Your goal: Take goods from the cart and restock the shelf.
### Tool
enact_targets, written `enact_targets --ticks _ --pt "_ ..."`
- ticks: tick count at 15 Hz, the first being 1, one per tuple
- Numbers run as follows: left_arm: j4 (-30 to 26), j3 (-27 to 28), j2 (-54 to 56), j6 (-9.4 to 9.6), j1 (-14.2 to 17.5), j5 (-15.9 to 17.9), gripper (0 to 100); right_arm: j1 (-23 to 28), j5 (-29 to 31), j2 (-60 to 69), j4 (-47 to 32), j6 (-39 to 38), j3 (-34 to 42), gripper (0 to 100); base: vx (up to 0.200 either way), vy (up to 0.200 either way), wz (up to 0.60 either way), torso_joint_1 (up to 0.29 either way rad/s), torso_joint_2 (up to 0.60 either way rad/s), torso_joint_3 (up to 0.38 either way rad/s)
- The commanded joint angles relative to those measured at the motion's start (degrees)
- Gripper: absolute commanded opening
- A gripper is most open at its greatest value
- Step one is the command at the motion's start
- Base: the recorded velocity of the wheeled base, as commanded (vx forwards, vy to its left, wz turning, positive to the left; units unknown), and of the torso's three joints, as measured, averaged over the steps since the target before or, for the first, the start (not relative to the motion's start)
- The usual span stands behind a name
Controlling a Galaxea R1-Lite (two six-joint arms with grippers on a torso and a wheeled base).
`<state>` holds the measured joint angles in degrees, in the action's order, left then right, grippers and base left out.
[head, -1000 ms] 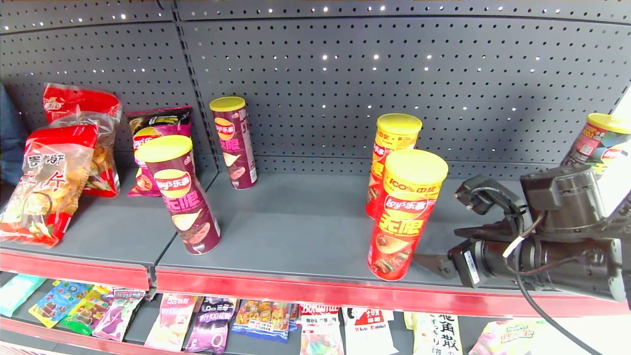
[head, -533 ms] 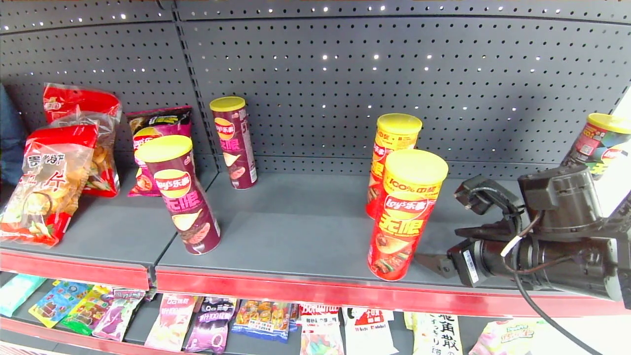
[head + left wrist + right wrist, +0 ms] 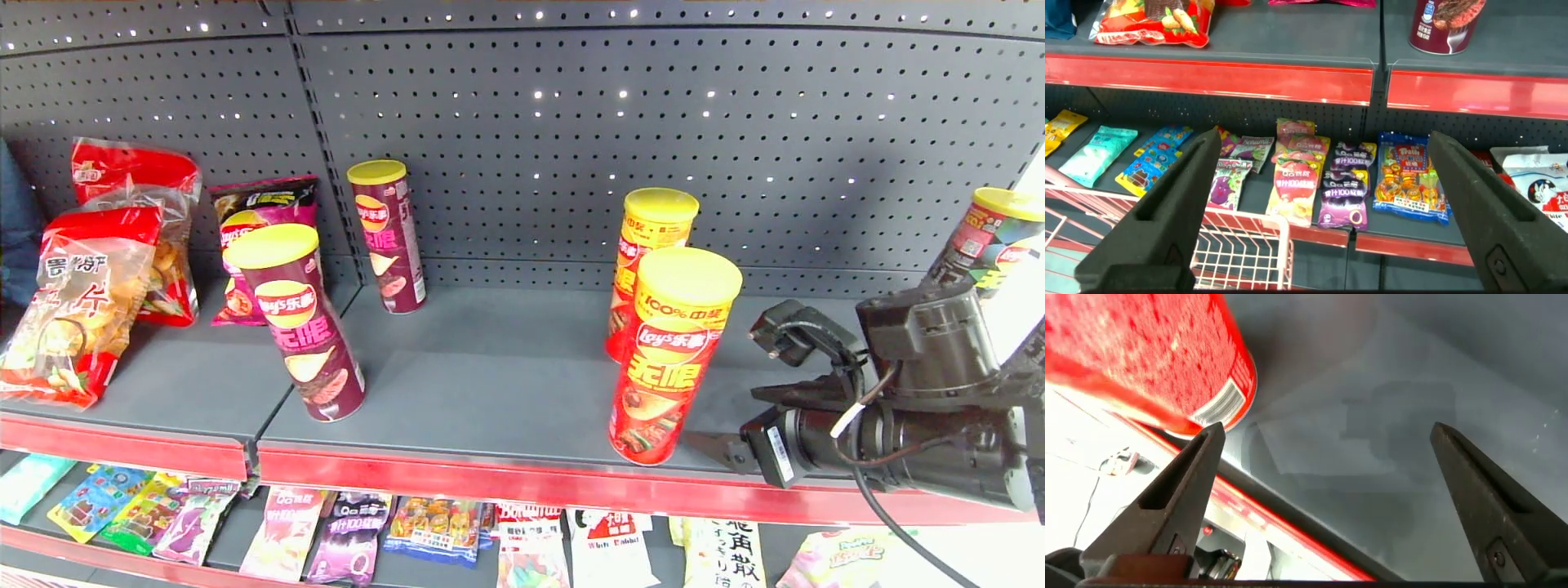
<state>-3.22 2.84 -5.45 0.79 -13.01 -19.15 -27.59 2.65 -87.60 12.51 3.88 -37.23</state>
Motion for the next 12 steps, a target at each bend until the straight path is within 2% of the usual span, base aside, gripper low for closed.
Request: enact_targets --ticks 1,12 --pt "0.1 0.1 0.0 0.0 0.0 0.0 100 -0.1 0.0 -0.5 0.1 0.0 -0.2 100 0.0 0.0 0.0 0.0 0.0 0.0" --pt "0.1 0.3 0.0 0.0 0.0 -0.1 100 0.2 0.0 -2.0 0.1 0.0 -1.4 100 0.0 0.0 0.0 0.0 0.0 0.0"
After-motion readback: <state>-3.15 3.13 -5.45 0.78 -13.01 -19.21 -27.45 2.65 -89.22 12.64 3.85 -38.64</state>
